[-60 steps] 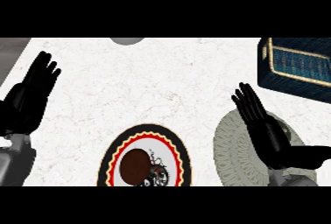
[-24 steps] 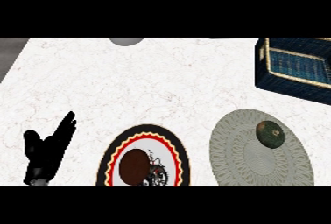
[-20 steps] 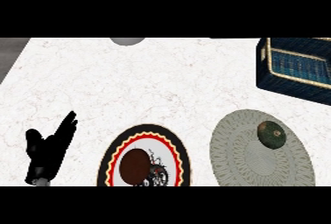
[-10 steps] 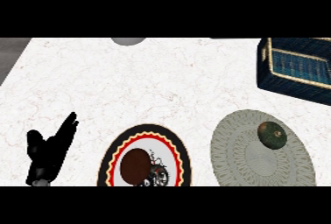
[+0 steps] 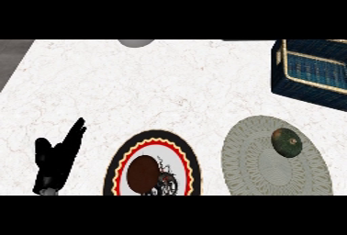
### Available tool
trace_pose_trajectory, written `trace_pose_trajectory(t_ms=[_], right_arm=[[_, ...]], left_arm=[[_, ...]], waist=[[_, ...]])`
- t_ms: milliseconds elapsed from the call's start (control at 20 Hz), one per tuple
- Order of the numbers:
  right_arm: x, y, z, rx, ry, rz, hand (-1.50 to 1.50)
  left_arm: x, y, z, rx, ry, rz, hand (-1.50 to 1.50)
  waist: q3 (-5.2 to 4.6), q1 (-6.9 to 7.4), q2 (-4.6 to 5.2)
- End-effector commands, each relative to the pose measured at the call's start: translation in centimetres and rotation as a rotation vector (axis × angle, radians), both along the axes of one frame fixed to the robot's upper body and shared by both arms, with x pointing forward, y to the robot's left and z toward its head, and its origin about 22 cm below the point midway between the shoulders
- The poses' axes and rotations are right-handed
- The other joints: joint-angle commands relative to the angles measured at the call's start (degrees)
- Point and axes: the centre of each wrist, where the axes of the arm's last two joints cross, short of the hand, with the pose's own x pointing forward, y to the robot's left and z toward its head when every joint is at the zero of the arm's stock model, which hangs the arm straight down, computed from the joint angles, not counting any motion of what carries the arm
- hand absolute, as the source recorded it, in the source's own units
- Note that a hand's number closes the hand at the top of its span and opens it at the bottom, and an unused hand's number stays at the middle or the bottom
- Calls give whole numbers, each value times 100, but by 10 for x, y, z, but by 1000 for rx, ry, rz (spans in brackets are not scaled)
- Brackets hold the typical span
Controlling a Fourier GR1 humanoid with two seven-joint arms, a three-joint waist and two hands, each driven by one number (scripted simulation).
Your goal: Pick the squash from the placemat and place it in the basket
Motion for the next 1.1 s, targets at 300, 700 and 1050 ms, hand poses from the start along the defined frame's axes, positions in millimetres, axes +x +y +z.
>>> trace_pose_trajectory(t_ms=[300,700,1050], right_arm=[[1,16,-58,-96,32,-4,-150],[5,22,-112,-45,40,-17,-150],[18,33,-129,-62,18,-26,-150]], left_arm=[[-19,4,-32,-17,179,23,0],[-21,7,-35,-29,183,37,0],[0,13,-16,-7,168,20,0]], waist=[[-68,9,67],[-67,29,74],[-68,52,79]])
